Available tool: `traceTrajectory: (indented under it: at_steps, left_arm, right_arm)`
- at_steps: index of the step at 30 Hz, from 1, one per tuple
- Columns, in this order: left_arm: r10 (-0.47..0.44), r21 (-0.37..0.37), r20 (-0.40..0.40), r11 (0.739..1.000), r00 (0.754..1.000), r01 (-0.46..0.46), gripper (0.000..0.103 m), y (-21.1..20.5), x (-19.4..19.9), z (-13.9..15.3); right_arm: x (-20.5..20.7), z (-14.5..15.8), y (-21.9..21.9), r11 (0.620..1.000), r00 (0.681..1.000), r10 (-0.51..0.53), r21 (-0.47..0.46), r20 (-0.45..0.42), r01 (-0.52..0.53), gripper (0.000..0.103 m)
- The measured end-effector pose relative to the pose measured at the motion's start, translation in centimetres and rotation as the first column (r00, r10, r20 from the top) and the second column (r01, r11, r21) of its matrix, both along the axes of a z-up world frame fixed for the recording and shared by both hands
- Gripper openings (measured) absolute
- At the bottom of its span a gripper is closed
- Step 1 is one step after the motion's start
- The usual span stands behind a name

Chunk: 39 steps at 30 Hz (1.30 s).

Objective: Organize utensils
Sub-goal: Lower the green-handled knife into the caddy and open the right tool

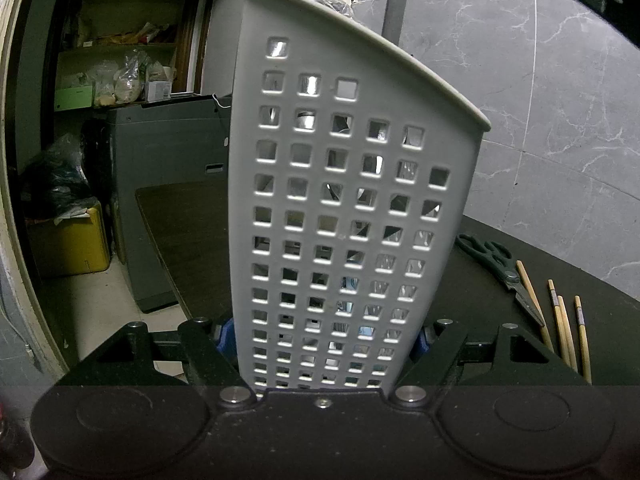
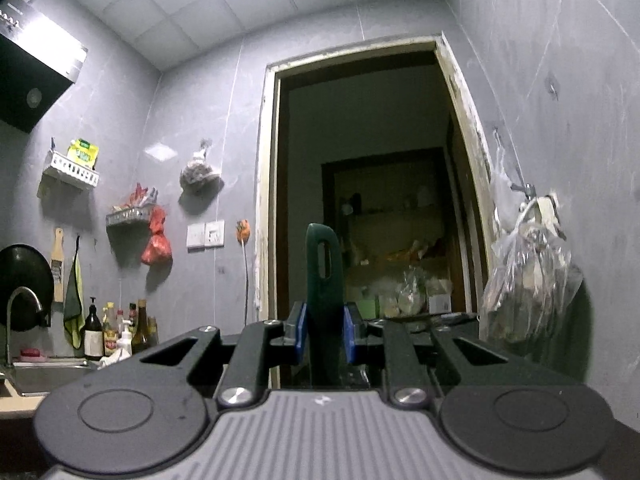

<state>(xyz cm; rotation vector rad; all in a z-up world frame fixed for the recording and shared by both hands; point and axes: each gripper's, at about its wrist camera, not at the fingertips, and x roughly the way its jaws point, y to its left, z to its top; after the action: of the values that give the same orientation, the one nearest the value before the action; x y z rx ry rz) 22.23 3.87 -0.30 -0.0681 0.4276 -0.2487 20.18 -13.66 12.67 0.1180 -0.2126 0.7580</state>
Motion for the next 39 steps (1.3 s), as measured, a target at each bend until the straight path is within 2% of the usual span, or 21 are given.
traceTrajectory:
  at_steps: [18, 33, 35, 39]
  left_arm:
    - [0.0, 0.001, 0.001, 1.0, 1.0, 0.0, 0.077, 0.0, -0.1, 0.0]
    - [0.001, 0.001, 0.001, 1.0, 1.0, -0.001, 0.077, 0.0, -0.1, 0.0]
    - [0.001, 0.002, 0.0, 1.0, 1.0, -0.001, 0.077, 0.1, 0.0, 0.1]
    - [0.002, 0.003, 0.001, 1.0, 1.0, -0.002, 0.077, 0.1, 0.0, 0.1]
  right_arm:
    - [1.4, -3.8, -0.5, 0.998, 0.988, -0.003, -0.057, -0.157, -0.006, 0.022]
    - [2.1, -5.2, -0.1, 0.992, 0.972, -0.017, -0.124, -0.232, -0.012, 0.023]
    - [2.1, -5.2, -0.1, 0.99, 0.97, -0.023, -0.142, -0.243, -0.012, 0.044]
    - [1.1, -5.1, -0.3, 0.987, 0.976, -0.038, -0.159, -0.214, 0.004, 0.066]
